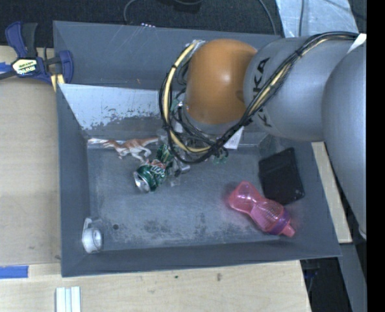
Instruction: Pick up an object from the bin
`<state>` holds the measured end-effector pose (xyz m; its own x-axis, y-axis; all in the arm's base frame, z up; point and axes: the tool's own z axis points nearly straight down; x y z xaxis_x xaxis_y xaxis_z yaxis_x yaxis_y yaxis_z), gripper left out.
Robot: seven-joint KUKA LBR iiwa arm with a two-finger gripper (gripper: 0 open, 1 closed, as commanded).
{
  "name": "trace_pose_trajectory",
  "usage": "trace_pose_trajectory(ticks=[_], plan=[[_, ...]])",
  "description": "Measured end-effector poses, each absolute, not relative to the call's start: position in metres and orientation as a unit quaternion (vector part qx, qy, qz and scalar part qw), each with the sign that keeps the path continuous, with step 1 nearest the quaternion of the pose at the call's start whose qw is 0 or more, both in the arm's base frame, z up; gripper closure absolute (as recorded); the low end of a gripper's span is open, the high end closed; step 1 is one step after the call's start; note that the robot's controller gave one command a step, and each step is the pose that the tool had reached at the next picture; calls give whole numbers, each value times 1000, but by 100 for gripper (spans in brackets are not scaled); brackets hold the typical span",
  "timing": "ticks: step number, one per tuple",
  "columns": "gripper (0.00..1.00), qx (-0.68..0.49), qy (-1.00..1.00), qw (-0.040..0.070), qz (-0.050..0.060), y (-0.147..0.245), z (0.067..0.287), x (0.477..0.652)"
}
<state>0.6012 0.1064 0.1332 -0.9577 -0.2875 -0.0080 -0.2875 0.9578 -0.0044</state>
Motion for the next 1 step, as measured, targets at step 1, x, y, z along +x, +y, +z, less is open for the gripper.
trace_pose_trajectory(ticks=[1], plan=[[100, -145, 989, 4, -2, 106, 156, 601]])
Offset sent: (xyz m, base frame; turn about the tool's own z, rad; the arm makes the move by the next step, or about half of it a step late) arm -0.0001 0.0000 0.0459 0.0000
